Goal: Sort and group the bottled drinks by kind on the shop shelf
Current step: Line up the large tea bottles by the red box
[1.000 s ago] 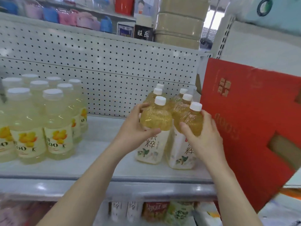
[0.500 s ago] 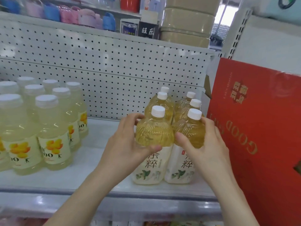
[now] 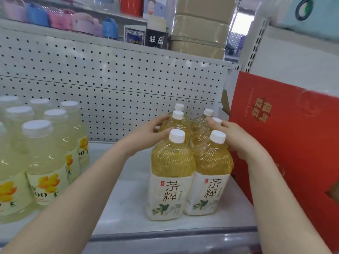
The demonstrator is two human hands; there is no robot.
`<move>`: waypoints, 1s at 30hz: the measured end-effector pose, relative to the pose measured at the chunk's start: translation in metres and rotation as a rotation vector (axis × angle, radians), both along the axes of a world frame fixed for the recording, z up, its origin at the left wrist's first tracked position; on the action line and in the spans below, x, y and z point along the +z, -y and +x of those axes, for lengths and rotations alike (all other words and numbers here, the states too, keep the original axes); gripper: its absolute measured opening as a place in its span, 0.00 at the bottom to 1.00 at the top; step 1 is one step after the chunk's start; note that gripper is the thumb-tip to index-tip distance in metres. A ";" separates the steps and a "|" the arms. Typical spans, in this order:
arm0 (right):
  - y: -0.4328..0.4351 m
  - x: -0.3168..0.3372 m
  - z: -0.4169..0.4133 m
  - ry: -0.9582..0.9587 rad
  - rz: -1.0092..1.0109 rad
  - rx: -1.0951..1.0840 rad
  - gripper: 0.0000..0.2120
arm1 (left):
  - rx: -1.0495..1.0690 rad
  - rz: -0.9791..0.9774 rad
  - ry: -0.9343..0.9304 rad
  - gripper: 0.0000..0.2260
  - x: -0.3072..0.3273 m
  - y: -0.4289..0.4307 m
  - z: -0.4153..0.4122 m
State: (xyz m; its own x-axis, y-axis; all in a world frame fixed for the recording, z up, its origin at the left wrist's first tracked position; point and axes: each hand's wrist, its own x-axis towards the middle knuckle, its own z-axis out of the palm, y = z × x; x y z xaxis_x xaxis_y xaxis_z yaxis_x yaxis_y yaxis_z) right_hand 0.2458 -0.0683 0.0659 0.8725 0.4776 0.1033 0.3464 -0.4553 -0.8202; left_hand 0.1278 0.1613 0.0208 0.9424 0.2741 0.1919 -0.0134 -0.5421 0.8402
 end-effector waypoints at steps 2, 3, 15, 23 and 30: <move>-0.004 -0.003 0.008 0.028 -0.020 0.045 0.14 | -0.042 0.024 -0.010 0.30 -0.007 -0.001 0.012; -0.004 -0.005 0.009 0.049 -0.017 0.066 0.15 | -0.023 0.059 0.012 0.30 -0.009 0.000 0.015; -0.009 -0.003 0.030 0.295 0.106 -0.147 0.27 | 0.011 -0.099 0.028 0.22 0.003 -0.006 -0.011; -0.043 -0.006 0.087 0.048 -0.138 0.012 0.27 | -0.086 -0.020 -0.091 0.31 0.013 -0.032 0.071; -0.049 -0.001 0.093 -0.028 -0.069 0.207 0.24 | -0.091 -0.052 -0.076 0.26 0.013 -0.037 0.059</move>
State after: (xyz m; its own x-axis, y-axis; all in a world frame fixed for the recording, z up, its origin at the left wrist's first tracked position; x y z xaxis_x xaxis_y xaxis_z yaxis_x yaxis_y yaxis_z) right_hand 0.3390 -0.0195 0.0648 0.7570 0.6521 0.0413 0.4161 -0.4324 -0.7999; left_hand 0.1869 0.1984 0.0335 0.9751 0.1948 0.1064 0.0046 -0.4971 0.8677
